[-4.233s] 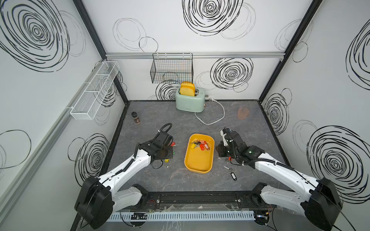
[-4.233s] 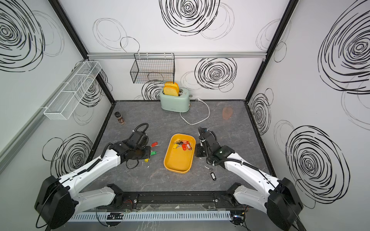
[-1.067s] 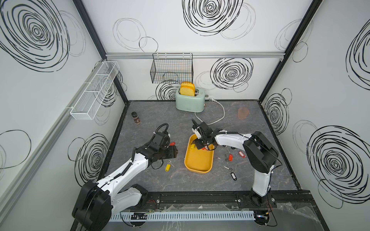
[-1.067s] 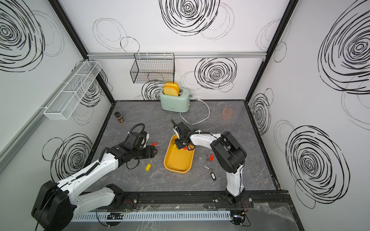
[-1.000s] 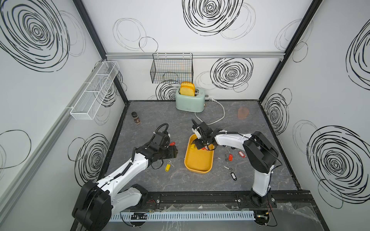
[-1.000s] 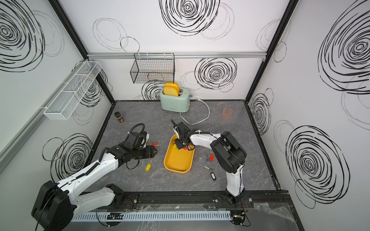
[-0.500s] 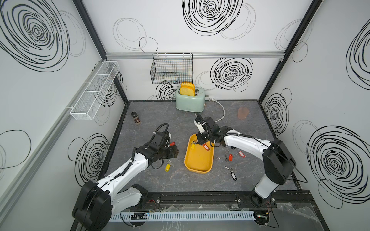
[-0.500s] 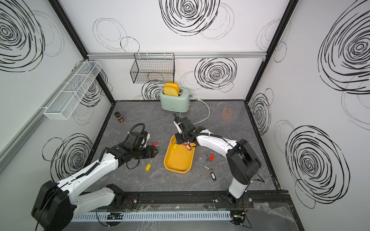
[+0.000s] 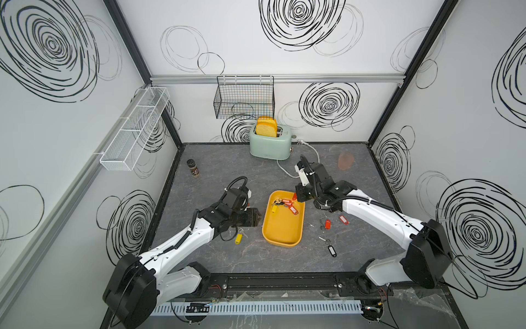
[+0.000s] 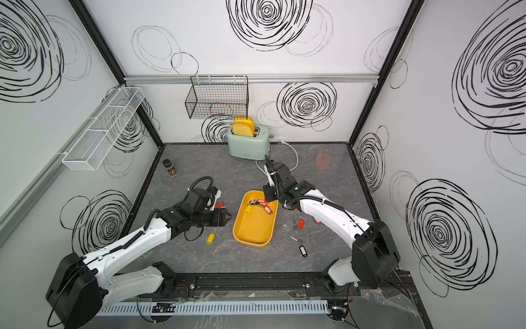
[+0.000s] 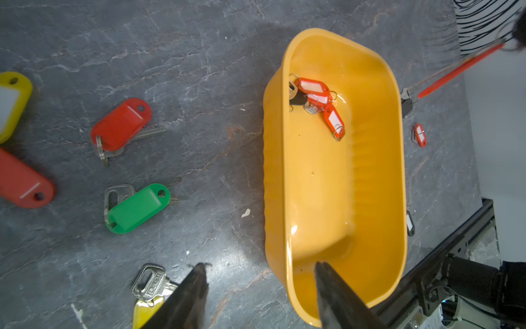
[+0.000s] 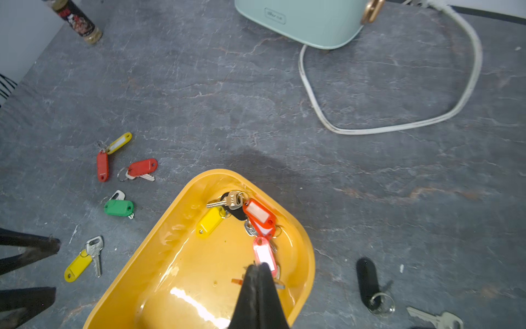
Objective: Take the keys out of the storage box
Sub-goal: Place the key at the center of the board.
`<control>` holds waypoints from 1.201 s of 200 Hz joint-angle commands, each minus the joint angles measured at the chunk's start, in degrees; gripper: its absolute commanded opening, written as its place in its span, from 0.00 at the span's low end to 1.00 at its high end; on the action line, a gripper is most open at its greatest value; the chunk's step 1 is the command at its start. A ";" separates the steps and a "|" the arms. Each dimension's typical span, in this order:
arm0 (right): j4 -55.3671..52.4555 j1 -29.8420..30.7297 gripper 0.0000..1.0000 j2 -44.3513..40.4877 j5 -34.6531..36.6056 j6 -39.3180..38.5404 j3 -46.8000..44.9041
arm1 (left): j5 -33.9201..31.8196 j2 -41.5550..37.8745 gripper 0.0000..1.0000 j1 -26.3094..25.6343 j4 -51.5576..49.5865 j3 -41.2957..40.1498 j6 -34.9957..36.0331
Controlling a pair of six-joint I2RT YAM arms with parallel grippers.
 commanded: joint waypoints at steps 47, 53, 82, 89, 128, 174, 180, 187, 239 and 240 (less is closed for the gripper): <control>-2.30 -9.14 0.00 -7.09 -2.09 3.18 -9.12 | -0.12 1.66 0.65 -2.00 3.06 2.05 0.66; -1.71 -9.69 0.00 -6.92 -2.57 3.30 -9.86 | -0.21 1.74 0.65 -2.09 3.13 2.13 0.66; 2.10 -11.17 0.00 -4.85 -5.27 3.44 -12.70 | -0.22 2.05 0.65 -2.53 3.31 2.29 0.48; 2.86 -11.33 0.00 -4.05 -6.05 3.38 -13.09 | -0.30 2.09 0.65 -2.62 3.32 2.30 0.37; 7.07 -11.45 0.00 0.66 -10.24 3.79 -13.86 | -0.74 2.09 0.65 -2.80 3.06 2.06 0.30; 10.03 -11.35 0.00 4.47 -13.15 4.05 -14.11 | -1.40 2.19 0.65 -2.80 2.88 1.78 0.36; 10.24 -11.31 0.00 5.08 -13.24 4.16 -14.16 | -1.38 2.18 0.65 -2.80 2.88 1.70 0.47; 10.53 -11.36 0.00 5.66 -13.45 4.14 -14.34 | -1.37 2.26 0.65 -2.80 2.88 1.69 0.47; 10.76 -11.22 0.15 7.65 -13.39 4.23 -15.17 | -1.61 2.36 0.65 -2.71 2.83 1.70 0.57; 10.76 -11.22 0.15 7.58 -13.38 4.23 -15.20 | -1.61 2.36 0.65 -2.71 2.81 1.70 0.57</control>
